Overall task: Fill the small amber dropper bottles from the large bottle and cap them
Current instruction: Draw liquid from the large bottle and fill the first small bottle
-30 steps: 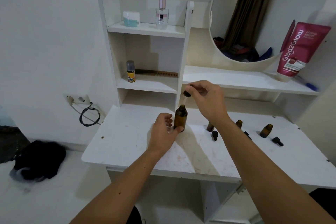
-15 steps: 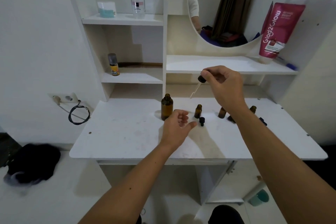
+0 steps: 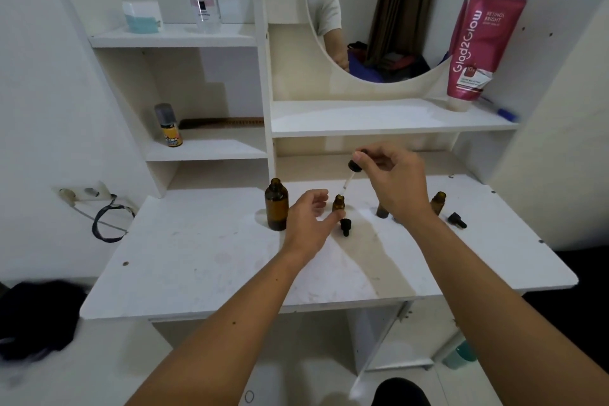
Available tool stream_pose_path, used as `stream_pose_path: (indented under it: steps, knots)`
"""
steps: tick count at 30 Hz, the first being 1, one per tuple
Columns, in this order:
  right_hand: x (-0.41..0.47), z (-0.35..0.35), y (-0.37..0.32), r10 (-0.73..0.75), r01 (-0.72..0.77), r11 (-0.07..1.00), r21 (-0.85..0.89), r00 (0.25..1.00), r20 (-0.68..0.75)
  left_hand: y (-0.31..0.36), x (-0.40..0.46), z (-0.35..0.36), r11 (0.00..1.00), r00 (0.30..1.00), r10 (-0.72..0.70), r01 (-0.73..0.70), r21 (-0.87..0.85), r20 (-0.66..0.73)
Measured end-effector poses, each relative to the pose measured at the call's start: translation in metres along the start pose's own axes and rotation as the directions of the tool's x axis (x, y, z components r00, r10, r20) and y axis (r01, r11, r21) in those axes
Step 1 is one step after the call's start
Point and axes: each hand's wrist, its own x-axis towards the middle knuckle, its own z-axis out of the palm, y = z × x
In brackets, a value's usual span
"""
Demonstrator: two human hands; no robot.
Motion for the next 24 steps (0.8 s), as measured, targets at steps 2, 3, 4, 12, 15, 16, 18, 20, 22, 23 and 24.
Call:
stream_pose_path:
  steps: [2, 3, 4, 12, 15, 16, 18, 20, 22, 23, 24]
  knots:
    - [-0.001, 0.004, 0.005, -0.016, 0.017, 0.999, -0.030, 1.000, 0.014, -0.002, 0.003, 0.001, 1.000, 1.000, 0.007, -0.007, 0.009, 0.010]
    - [-0.002, 0.007, 0.007, -0.024, 0.025, 0.999, -0.040, 0.999, 0.023, -0.003, 0.005, 0.002, 1.000, 1.000, 0.014, -0.014, 0.023, 0.018]
    - [-0.002, 0.009, 0.010, -0.028, 0.029, 0.999, -0.046, 0.999, 0.034, -0.004, 0.006, 0.002, 0.999, 0.999, 0.023, -0.024, 0.038, 0.027]
    - [-0.010, 0.022, 0.022, -0.005, 0.010, 0.997, -0.077, 0.998, 0.061, -0.007, 0.007, 0.004, 0.994, 0.997, 0.061, -0.064, 0.092, 0.041]
    - [-0.009, 0.026, 0.023, 0.004, 0.000, 0.997, -0.076, 0.998, 0.055, -0.008, 0.008, 0.003, 0.992, 0.997, 0.064, -0.068, 0.103, 0.042]
    - [-0.009, 0.027, 0.023, 0.014, -0.009, 0.997, -0.073, 0.998, 0.062, -0.007, 0.008, 0.003, 0.992, 0.997, 0.060, -0.064, 0.107, 0.042]
    - [-0.008, 0.028, 0.022, 0.028, -0.023, 0.998, -0.062, 0.996, 0.080, -0.007, 0.008, 0.003, 0.991, 0.998, 0.055, -0.060, 0.119, 0.043]
    - [-0.008, 0.028, 0.022, 0.034, -0.029, 0.999, -0.045, 0.994, 0.103, -0.007, 0.007, 0.004, 0.990, 0.998, 0.055, -0.060, 0.125, 0.045]
    - [-0.009, 0.030, 0.022, 0.044, -0.040, 0.999, -0.035, 0.992, 0.115, -0.008, 0.007, 0.004, 0.990, 0.998, 0.054, -0.060, 0.130, 0.045]
    - [-0.009, 0.031, 0.023, 0.052, -0.049, 0.998, -0.031, 0.993, 0.109, -0.008, 0.007, 0.004, 0.990, 0.998, 0.054, -0.060, 0.129, 0.045]
    - [-0.009, 0.031, 0.023, 0.058, -0.055, 0.998, -0.029, 0.994, 0.097, -0.008, 0.007, 0.004, 0.990, 0.998, 0.053, -0.059, 0.127, 0.045]
